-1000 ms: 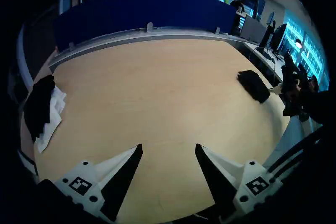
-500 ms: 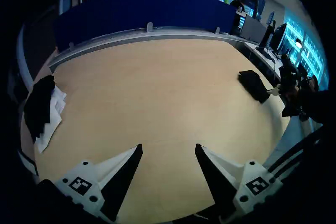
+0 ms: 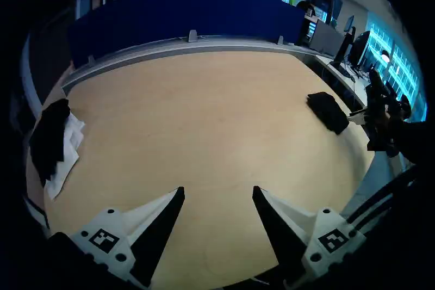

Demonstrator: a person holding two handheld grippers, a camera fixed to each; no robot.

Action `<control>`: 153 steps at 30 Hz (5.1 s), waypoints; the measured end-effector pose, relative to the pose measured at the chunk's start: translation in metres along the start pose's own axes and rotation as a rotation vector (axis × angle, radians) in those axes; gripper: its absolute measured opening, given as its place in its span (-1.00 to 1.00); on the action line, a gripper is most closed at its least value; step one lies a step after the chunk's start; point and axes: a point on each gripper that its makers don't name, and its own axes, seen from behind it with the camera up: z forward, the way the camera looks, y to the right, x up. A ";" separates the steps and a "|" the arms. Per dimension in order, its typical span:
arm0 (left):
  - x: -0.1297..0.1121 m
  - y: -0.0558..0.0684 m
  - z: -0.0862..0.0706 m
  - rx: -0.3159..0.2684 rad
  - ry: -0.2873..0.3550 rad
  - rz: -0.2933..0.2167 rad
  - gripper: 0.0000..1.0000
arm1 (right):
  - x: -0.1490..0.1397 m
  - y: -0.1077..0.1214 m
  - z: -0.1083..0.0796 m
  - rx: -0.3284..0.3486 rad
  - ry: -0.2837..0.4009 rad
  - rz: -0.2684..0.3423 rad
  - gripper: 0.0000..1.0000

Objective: Fold towel

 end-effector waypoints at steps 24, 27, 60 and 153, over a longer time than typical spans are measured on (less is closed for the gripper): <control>0.002 -0.008 -0.002 0.006 0.003 -0.005 0.86 | 0.045 -0.064 0.009 0.118 0.097 0.004 0.92; 0.001 -0.010 -0.002 0.010 0.001 -0.005 0.86 | 0.035 -0.071 0.016 0.131 0.075 0.002 0.92; 0.001 -0.029 0.001 0.053 -0.010 -0.037 0.86 | 0.113 -0.067 0.064 0.142 0.130 0.035 0.92; 0.169 -0.152 -0.052 0.261 0.784 -0.089 0.85 | 0.269 -0.305 -0.189 0.168 0.821 0.137 0.93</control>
